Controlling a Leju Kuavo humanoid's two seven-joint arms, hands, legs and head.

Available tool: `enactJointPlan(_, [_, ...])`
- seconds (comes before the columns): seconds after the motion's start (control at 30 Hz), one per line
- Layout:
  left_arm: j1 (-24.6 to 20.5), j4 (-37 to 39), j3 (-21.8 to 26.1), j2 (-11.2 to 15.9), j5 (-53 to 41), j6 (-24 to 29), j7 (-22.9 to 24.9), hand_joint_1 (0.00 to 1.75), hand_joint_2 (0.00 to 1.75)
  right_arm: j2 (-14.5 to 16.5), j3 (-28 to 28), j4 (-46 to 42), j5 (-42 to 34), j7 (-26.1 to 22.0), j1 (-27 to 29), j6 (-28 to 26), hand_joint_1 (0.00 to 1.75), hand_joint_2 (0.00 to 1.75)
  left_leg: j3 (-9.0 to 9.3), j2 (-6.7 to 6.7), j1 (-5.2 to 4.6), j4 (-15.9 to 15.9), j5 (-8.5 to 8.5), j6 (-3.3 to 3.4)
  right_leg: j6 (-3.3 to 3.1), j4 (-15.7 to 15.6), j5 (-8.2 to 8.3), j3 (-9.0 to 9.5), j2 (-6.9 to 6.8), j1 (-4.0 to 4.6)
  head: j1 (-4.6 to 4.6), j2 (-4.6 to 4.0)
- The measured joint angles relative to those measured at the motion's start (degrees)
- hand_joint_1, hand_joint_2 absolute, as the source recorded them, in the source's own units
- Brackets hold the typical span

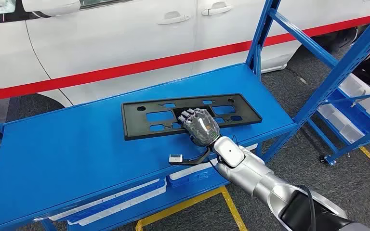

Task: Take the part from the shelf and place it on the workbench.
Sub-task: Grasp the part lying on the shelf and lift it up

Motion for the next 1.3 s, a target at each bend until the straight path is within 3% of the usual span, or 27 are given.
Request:
enactJointPlan(0.23, [0.0,0.0,0.0,0.0,0.0,0.4,0.7,0.00,0.00,-3.0,1.0,-10.8,1.6,1.3,1.4,0.8,1.75,1.75,-0.58,-0.13,-0.14,0.6,-0.06,0.38,0.46,-0.1,0.29,-0.19,-0.15,-0.17,0.00,0.00])
enactJointPlan(0.33, [0.1,0.0,0.1,0.0,-0.2,0.4,0.9,0.00,0.00,-4.4,1.5,-14.0,1.9,2.2,2.1,1.3,1.75,1.75,-0.86,-0.14,-0.16,0.6,0.54,1.04,1.25,-0.6,1.00,-0.08,-0.06,-0.14,0.01,0.00])
enactJointPlan(0.4, [0.0,0.0,0.0,-0.1,-0.3,0.3,0.9,0.00,0.00,-5.1,1.6,-15.0,1.9,2.5,2.4,1.4,1.75,1.75,-0.70,0.07,0.15,-0.4,1.69,1.70,1.73,-0.1,0.22,-0.51,-0.02,0.01,0.03,0.00])
enactJointPlan(0.47, [-0.1,0.0,0.0,-0.1,-0.5,0.2,0.8,0.00,0.00,-5.6,1.7,-15.4,1.8,2.6,2.7,1.6,1.75,1.75,-0.76,0.34,0.37,-1.1,2.52,2.19,1.80,4.5,-3.16,-2.59,-0.10,0.04,0.03,0.00])
enactJointPlan(0.53, [0.0,0.0,0.0,-0.1,-0.5,0.2,0.6,0.00,0.00,-5.8,1.9,-15.5,1.8,2.6,3.1,1.8,1.75,1.75,-1.34,0.41,0.27,-0.8,2.66,2.35,1.78,11.7,-6.21,-5.48,-0.14,0.01,0.03,0.00])
enactJointPlan(0.57, [0.0,0.0,0.0,-0.1,-0.6,0.2,0.4,0.00,0.00,-5.9,2.1,-15.4,1.8,2.6,3.3,1.9,1.75,1.75,-1.63,0.39,0.23,-0.4,2.60,2.33,1.76,13.7,-6.39,-6.29,-0.15,-0.01,0.02,0.00])
enactJointPlan(0.6, [0.1,0.0,0.0,-0.1,-0.6,0.1,0.1,0.00,0.00,-5.9,2.2,-15.3,1.8,2.5,3.3,2.1,1.75,1.75,-1.89,0.34,0.22,0.0,2.48,2.27,1.71,13.9,-5.50,-6.25,-0.16,-0.03,0.03,0.00])
enactJointPlan(0.7, [0.0,0.0,0.1,-0.1,-0.5,-0.2,-0.5,0.00,0.00,-5.9,2.5,-15.0,1.8,2.4,2.7,2.6,1.75,1.75,-2.59,0.12,0.17,1.5,1.62,1.74,1.22,5.7,-0.92,-2.02,-0.15,0.09,0.03,0.00])
enactJointPlan(0.77, [0.0,0.0,0.2,-0.1,-0.4,-0.4,-0.6,0.00,0.00,-5.9,2.8,-15.0,1.8,2.4,2.1,3.0,1.75,1.75,-3.12,-0.01,0.05,2.2,1.28,1.24,0.64,2.4,-0.52,-0.40,-0.12,0.42,0.03,0.00])
enactJointPlan(0.83, [0.0,0.0,0.2,-0.1,-0.4,-0.4,-0.6,0.00,0.00,-5.9,3.1,-14.9,1.8,2.4,1.8,3.2,1.75,1.75,-3.47,-0.11,-0.02,2.4,1.40,0.76,0.07,1.9,-0.78,-0.48,-0.17,0.53,0.02,0.00])
enactJointPlan(0.9, [0.0,0.0,0.3,0.0,-0.4,-0.4,-0.6,0.00,0.00,-5.9,3.4,-14.9,1.8,2.4,1.5,3.2,1.75,1.75,-4.13,-0.09,0.03,3.5,0.34,0.21,-0.68,1.2,-0.62,-0.67,-0.35,0.27,0.00,0.00])
enactJointPlan(0.97, [0.0,0.0,0.3,0.1,-0.4,-0.5,-0.6,0.00,0.00,-5.8,3.6,-14.9,1.8,2.4,1.3,3.2,1.75,1.75,-6.14,-0.02,0.18,8.0,-3.02,-0.40,-1.43,0.7,-0.11,-1.05,-0.61,0.08,-0.01,0.00])
enactJointPlan(1.03, [0.0,0.0,0.3,0.1,-0.4,-0.5,-0.6,0.00,0.00,-5.8,3.7,-14.8,1.8,2.4,1.3,3.2,1.75,1.75,-9.05,0.02,0.35,14.8,-6.53,-0.86,-1.79,0.7,0.37,-1.73,-0.80,0.18,-0.01,0.00])
enactJointPlan(1.07, [0.0,0.0,0.3,0.1,-0.4,-0.6,-0.6,0.00,0.00,-5.8,3.9,-14.7,1.8,2.4,1.3,3.2,1.75,1.75,-9.89,0.02,0.41,17.0,-7.11,-0.94,-1.83,0.7,0.63,-2.12,-0.87,0.25,-0.02,0.00])
enactJointPlan(1.1, [0.0,0.0,0.3,0.1,-0.5,-0.6,-0.6,0.00,0.00,-5.8,4.0,-14.6,1.8,2.4,1.3,3.2,1.75,1.75,-9.84,0.02,0.43,17.4,-6.59,-0.91,-1.81,0.7,0.92,-2.48,-0.89,0.33,-0.01,0.00])
enactJointPlan(1.13, [0.0,0.0,0.3,0.2,-0.5,-0.6,-0.5,0.00,0.00,-5.8,4.1,-14.6,1.8,2.5,1.3,3.2,1.75,1.75,-8.71,0.02,0.42,15.5,-5.02,-0.76,-1.76,0.8,1.22,-2.79,-0.90,0.39,-0.02,0.00])
enactJointPlan(1.2, [0.0,0.0,0.3,0.3,-0.6,-0.6,-0.3,0.00,0.00,-5.8,4.2,-14.6,1.9,2.7,1.2,3.1,1.75,1.75,-4.51,0.01,0.30,7.7,-1.43,-0.14,-1.49,0.8,1.85,-3.24,-0.89,0.50,-0.01,0.00])
enactJointPlan(1.23, [0.0,0.0,0.3,0.4,-0.7,-0.6,-0.2,0.00,0.00,-5.9,4.2,-14.6,1.9,2.8,1.2,3.1,1.75,1.75,-2.74,-0.01,0.15,4.3,-0.27,0.14,-1.23,0.7,2.24,-3.39,-0.89,0.53,-0.01,0.00])
enactJointPlan(1.3, [0.0,0.0,0.3,0.5,-0.9,-0.7,-0.1,0.00,0.00,-5.9,4.2,-14.6,1.9,3.0,1.0,3.1,1.75,1.75,-1.63,-0.05,-0.21,1.3,0.41,0.54,-0.52,0.3,3.18,-3.54,-0.93,0.48,0.01,0.01])
